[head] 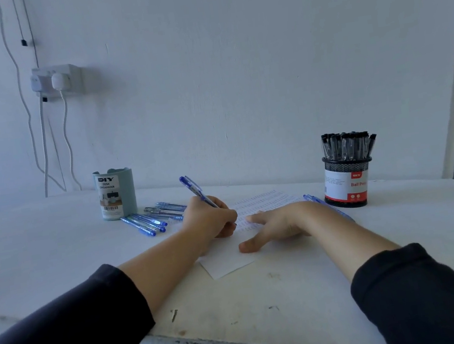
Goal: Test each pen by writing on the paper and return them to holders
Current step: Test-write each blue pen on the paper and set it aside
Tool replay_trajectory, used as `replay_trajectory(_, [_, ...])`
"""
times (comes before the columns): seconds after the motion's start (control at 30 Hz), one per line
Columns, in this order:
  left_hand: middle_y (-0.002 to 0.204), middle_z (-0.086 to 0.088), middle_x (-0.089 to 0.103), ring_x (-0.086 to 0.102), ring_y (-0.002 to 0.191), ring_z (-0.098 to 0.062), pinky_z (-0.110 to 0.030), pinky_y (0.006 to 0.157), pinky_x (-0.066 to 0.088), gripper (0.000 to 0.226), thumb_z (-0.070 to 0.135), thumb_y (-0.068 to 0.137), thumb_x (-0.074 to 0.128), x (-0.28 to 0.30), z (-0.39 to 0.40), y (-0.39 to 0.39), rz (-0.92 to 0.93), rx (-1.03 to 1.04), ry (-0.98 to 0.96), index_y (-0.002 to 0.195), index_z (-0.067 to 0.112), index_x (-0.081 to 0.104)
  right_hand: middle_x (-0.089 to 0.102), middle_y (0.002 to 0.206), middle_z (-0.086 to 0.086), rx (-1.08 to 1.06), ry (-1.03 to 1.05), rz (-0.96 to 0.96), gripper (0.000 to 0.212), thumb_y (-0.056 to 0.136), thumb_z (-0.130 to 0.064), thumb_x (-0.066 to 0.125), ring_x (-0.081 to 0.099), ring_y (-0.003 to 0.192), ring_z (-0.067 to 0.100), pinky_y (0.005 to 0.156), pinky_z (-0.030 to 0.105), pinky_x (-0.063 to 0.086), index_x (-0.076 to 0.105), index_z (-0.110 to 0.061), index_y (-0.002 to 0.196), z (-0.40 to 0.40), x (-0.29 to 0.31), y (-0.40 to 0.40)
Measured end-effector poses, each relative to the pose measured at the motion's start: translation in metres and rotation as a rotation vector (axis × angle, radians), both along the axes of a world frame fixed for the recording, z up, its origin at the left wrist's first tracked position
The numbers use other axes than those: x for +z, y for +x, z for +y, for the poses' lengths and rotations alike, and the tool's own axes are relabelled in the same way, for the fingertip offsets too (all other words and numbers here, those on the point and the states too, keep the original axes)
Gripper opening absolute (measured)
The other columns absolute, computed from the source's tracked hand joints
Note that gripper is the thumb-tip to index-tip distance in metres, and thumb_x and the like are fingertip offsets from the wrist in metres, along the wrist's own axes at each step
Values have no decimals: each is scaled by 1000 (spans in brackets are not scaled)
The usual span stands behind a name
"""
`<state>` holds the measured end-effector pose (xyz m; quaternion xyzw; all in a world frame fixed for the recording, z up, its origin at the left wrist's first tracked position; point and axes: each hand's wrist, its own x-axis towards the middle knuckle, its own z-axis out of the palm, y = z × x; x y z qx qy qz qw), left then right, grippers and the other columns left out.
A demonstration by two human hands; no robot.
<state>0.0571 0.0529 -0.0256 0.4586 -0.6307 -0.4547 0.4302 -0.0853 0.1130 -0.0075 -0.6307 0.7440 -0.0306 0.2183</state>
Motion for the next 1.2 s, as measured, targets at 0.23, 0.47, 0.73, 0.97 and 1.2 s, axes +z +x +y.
replay_trajectory(0.23, [50, -10, 60, 51, 36, -14, -20, 44, 48, 8, -3, 69, 63, -2, 5, 0, -104, 54, -71, 67, 4, 60, 3, 159, -11, 8, 4, -1, 97, 75, -68, 60, 9, 147, 17, 117, 39, 14, 9, -37, 151, -1, 1, 0])
replay_trajectory(0.47, [53, -11, 61, 52, 35, -13, -20, 46, 49, 6, -3, 68, 64, -3, 4, 0, -109, 56, -83, 70, 3, 61, 1, 159, -12, 11, 1, 2, 95, 76, -67, 59, 7, 147, 15, 116, 38, 13, 8, -37, 151, 2, 2, 1])
replay_trajectory(0.73, [52, -10, 62, 54, 40, -16, -21, 48, 51, 7, -2, 68, 65, -3, 4, -1, -142, 48, -104, 68, 4, 61, 4, 159, -11, 9, 1, 7, 96, 75, -68, 60, 8, 147, 16, 117, 40, 13, 9, -37, 151, 4, 3, 2])
replay_trajectory(0.97, [50, -8, 60, 52, 36, -14, -20, 47, 47, 9, -1, 67, 65, -3, 3, -2, -155, 71, -108, 69, 5, 59, 5, 160, -10, 14, -2, 14, 95, 77, -66, 59, 9, 146, 17, 117, 38, 14, 9, -35, 151, 6, 4, 3])
replay_trajectory(1.2, [53, -10, 63, 56, 40, -16, -24, 53, 53, 7, -1, 67, 66, -4, 3, -2, -139, 51, -110, 69, 4, 62, 5, 160, -10, 12, 2, 10, 95, 77, -67, 59, 9, 147, 17, 117, 38, 14, 9, -36, 151, 5, 4, 3])
